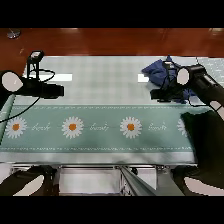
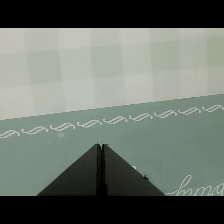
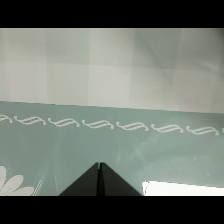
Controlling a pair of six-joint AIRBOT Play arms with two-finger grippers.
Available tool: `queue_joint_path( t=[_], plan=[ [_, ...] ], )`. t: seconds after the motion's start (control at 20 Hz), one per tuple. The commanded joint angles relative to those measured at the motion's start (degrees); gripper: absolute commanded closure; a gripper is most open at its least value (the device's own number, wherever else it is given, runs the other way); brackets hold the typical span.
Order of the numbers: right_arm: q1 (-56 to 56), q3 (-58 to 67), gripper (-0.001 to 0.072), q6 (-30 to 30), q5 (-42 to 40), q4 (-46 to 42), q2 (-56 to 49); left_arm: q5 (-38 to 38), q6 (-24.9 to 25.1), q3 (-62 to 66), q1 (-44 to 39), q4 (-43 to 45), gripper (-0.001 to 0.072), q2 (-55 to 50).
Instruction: Fold the shirts.
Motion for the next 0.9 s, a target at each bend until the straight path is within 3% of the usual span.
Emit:
queue_joint_path(
  t=[0.0,0.55,0.85],
  plan=[
    [0.02,-0.02,0.0691,0.02,0.0,0.02,-0.04,0.0,0.02,-0.02,0.07,0.02,0.0687,-0.02],
    [0.02,-0.02,0.0691,0.04,-0.5,0.22,-0.02,0.02,0.02,-0.02,0.07,0.02,0.0686,-0.02],
    [0.02,-0.02,0.0686,-0.04,-13.44,-4.96,-0.04,2.21,0.0,-0.02,0.04,0.0,0.0686,-0.04]
  ],
)
